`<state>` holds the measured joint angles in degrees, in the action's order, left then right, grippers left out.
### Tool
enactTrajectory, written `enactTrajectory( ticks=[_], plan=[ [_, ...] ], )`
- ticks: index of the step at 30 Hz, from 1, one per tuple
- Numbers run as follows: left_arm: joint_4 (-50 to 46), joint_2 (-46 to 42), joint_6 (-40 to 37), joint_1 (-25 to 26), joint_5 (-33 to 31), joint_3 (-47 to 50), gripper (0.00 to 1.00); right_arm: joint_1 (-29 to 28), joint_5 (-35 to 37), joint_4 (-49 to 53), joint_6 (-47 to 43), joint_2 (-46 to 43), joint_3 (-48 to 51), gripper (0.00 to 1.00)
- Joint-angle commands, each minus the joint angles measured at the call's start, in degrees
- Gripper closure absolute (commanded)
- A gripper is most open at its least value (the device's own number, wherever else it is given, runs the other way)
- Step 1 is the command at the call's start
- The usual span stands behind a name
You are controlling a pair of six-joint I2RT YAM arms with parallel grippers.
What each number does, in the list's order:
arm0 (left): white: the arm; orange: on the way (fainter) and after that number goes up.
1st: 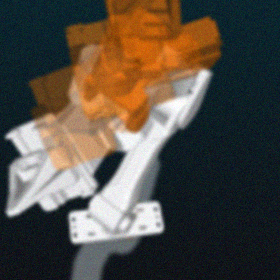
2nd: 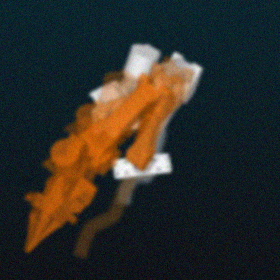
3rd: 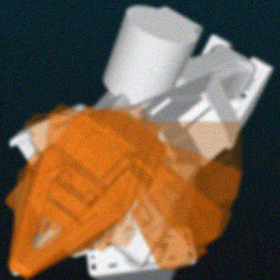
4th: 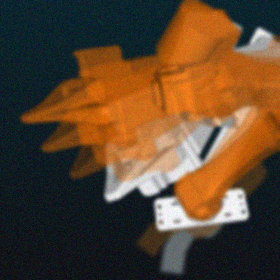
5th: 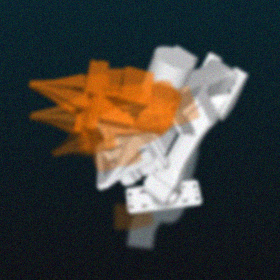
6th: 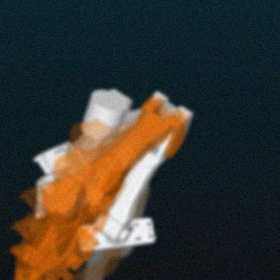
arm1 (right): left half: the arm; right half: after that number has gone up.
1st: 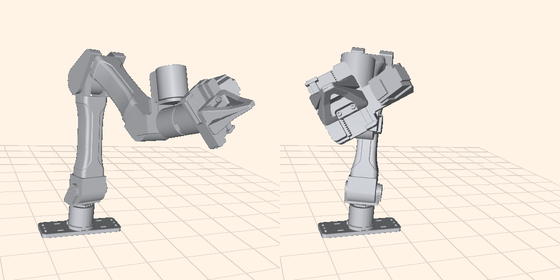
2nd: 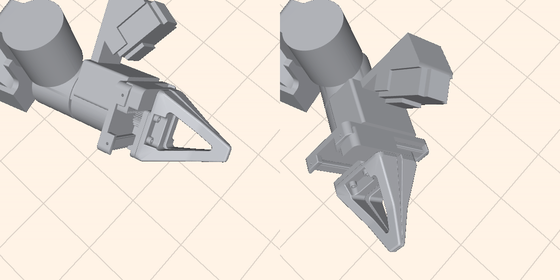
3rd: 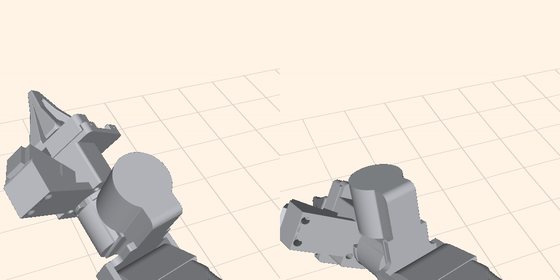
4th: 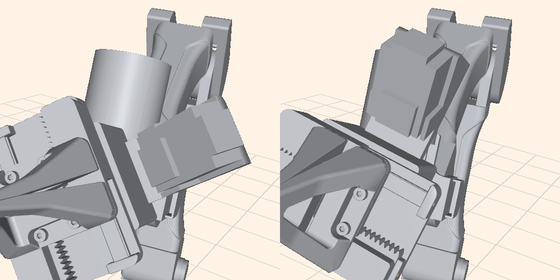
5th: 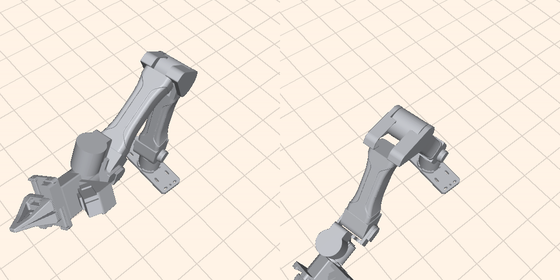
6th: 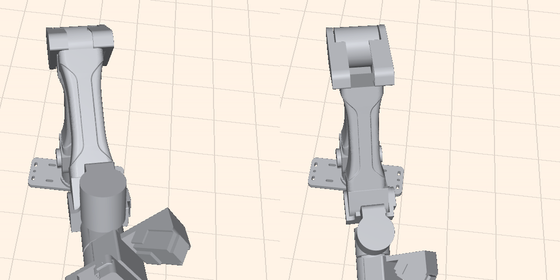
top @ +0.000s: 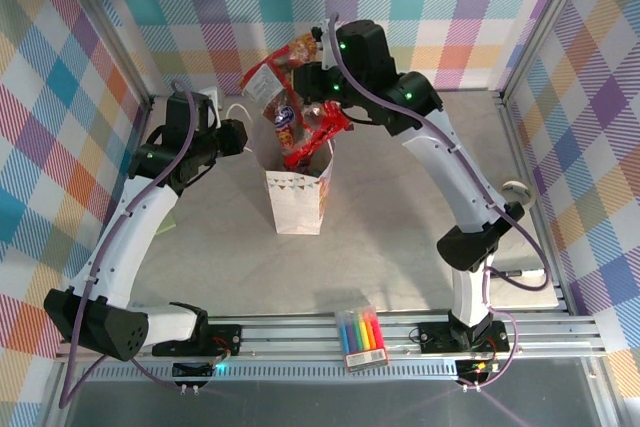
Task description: Place the snacks into the paper bag
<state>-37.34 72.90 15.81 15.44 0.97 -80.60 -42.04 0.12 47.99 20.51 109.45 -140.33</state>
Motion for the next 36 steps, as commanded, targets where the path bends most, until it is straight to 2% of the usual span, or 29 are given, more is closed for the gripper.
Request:
enactTrajectory(
  ticks=[1,21,36],
  plan=[
    [-0.10,-0.72,0.26,-0.94,0.18,-1.27,0.74,-0.32,1.27,-6.41,-1.95,-6.50,1.03,1.00],
    [-0.47,-1.25,0.45,-0.94,0.53,-1.66,0.73,-0.32,2.52,3.64,-5.47,-5.26,2.89,1.00],
    [-0.89,-0.31,0.19,-0.94,1.84,-2.35,0.73,-0.33,4.22,6.77,-5.49,0.82,-3.36,1.00]
  ],
)
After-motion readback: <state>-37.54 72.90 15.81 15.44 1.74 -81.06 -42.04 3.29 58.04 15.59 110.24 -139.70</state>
